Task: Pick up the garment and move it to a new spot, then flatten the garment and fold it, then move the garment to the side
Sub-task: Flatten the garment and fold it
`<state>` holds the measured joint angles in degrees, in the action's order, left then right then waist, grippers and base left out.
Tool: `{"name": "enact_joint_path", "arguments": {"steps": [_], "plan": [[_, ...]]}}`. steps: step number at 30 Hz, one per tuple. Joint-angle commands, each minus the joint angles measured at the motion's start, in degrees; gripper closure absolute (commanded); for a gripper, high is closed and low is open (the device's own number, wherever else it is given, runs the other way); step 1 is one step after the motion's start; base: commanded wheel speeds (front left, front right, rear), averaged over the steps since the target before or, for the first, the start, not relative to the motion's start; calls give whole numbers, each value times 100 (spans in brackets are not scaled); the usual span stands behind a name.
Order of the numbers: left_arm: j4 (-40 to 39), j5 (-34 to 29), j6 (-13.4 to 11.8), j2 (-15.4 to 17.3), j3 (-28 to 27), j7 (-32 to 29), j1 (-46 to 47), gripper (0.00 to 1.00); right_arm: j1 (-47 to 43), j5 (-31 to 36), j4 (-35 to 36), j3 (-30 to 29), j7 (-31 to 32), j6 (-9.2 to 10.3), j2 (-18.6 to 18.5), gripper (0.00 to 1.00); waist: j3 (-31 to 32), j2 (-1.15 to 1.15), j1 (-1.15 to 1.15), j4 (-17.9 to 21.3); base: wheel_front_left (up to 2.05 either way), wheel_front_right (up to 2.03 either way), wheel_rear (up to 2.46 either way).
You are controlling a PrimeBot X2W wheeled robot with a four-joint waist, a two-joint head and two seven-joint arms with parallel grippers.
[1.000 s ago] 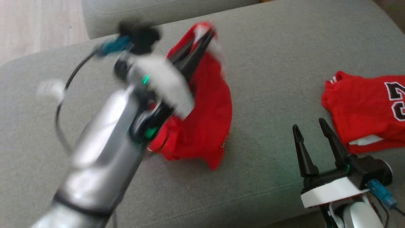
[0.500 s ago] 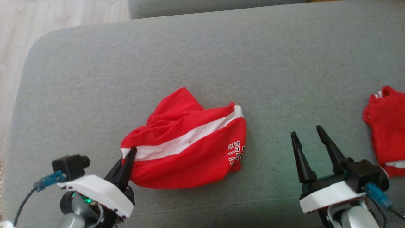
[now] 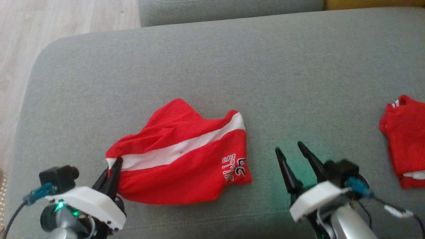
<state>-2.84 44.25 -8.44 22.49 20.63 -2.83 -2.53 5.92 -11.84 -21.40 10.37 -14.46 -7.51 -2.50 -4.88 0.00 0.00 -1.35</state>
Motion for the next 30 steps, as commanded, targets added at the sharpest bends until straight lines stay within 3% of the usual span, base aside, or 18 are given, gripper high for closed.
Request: {"name": "enact_joint_path", "arguments": {"steps": [1,8,18,30], "plan": [[-108,-52,-13,160,-236,85,226,100,379,-159,69,183,-54,2,-38,0,-1,0,0,-64,0,0,0],[541,-347,62,4,41,290,531,100,1599,-1821,-1613,1059,-37,2,-38,0,-120,0,0,-436,0,0,0],[1029,-437,274,-198,250,510,828,100,2749,-2297,-3190,1805,-26,2,-38,0,-269,0,0,-758,0,0,0],[1309,-592,400,-371,507,625,1153,100,3281,-2439,-4203,3049,259,2,-38,2,-404,0,0,-1073,0,0,0]]}}
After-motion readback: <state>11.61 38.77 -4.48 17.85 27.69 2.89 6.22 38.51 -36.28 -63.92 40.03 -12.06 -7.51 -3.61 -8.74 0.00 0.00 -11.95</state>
